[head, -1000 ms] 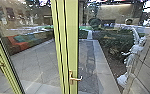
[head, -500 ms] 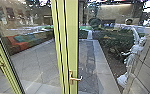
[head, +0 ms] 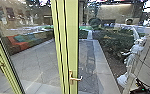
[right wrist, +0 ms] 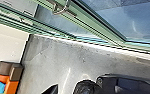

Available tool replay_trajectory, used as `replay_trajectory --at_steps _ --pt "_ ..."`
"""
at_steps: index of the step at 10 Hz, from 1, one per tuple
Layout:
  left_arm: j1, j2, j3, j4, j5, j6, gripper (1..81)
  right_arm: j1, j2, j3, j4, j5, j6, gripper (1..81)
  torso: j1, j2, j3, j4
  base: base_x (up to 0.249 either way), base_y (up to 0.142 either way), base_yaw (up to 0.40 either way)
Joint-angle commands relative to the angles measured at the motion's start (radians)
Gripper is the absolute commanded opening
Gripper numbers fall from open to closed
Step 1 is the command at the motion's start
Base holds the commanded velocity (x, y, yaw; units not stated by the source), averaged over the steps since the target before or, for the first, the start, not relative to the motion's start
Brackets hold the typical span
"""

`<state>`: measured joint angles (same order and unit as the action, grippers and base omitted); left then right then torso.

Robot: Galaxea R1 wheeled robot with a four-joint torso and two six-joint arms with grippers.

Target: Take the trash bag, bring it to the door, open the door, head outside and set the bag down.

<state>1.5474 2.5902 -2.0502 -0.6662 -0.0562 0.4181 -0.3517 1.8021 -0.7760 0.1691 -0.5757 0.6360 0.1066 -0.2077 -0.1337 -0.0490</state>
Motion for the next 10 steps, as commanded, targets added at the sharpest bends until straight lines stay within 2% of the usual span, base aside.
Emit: replay_trajectory --at_steps 1,2,3,4,6,10 --pt "-0.042 -0.024 0.016 -0.006 0.087 0.001 1.0 0.161 0.067 -0.043 -0.094 -0.044 0.145 81.1 0.000 0.000 0.000 0.000 0.000 0.000 0.000" --pt "-0.042 -0.024 0.016 -0.006 0.087 0.001 1.0 0.179 0.119 -0.075 -0.114 -0.044 0.213 81.1 0.000 0.000 0.000 0.000 0.000 0.000 0.000" --pt "-0.042 -0.024 0.015 -0.007 0.087 -0.002 1.0 0.188 0.147 -0.092 -0.131 -0.042 0.255 81.1 0.000 0.000 0.000 0.000 0.000 0.000 0.000" --pt "-0.042 -0.022 0.015 -0.007 0.085 -0.002 1.0 0.205 0.195 -0.118 -0.163 -0.042 0.330 81.1 0.000 0.000 0.000 0.000 0.000 0.000 0.000" --pt "-0.042 -0.021 0.012 -0.007 0.085 -0.002 1.0 0.217 0.269 -0.170 -0.204 -0.039 0.415 81.1 0.000 0.000 0.000 0.000 0.000 0.000 0.000" --pt "-0.045 -0.018 0.012 -0.010 0.085 -0.009 1.0 0.227 0.435 -0.334 -0.218 -0.023 0.436 81.1 0.000 0.000 -0.001 0.000 0.000 0.000 0.000"
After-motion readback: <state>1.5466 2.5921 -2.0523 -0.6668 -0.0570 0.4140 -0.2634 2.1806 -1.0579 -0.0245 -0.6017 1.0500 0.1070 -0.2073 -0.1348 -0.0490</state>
